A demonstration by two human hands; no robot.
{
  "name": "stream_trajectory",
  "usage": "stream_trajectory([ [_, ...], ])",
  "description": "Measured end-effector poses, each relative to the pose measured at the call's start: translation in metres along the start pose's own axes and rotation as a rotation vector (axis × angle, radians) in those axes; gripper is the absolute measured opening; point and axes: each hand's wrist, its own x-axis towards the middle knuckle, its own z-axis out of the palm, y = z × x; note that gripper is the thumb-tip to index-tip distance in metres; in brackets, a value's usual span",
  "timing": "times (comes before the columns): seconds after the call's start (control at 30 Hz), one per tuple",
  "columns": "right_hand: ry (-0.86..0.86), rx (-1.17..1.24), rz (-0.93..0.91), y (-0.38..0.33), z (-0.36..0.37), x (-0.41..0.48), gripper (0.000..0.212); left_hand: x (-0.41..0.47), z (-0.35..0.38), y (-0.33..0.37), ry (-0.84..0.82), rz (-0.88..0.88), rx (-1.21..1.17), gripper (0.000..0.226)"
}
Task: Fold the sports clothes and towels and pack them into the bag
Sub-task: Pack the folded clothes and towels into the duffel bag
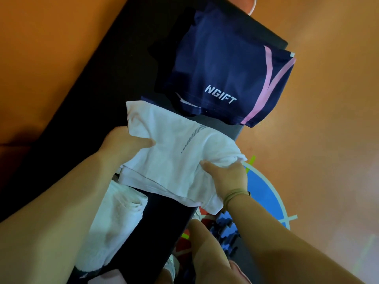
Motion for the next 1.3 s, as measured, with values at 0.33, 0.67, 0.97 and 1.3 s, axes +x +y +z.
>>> stream_trajectory([
  [0.33,-0.063,0.205,-0.112,-0.014,0.001,-0.020,0.084,-0.041,0.008,-0.009,0.064,0.124,-0.202,0.038],
  [0.67,-0.162,0.259,-0.053,-0.004,-0.002,-0.006,0.071,-0.046,0.014,-0.019,0.103,0.059,-0.219,0.052],
  [0.97,0.032,0.021,-0.068,-0.007,0.008,-0.013,0.078,-0.057,0.024,-0.019,0.161,0.093,-0.175,0.047],
  [1.3,-0.005,-0.038,-0.227,-0.019,-0.012,-0.024,0.069,-0.084,0.033,-0.015,0.120,0.093,-0.273,0.060],
])
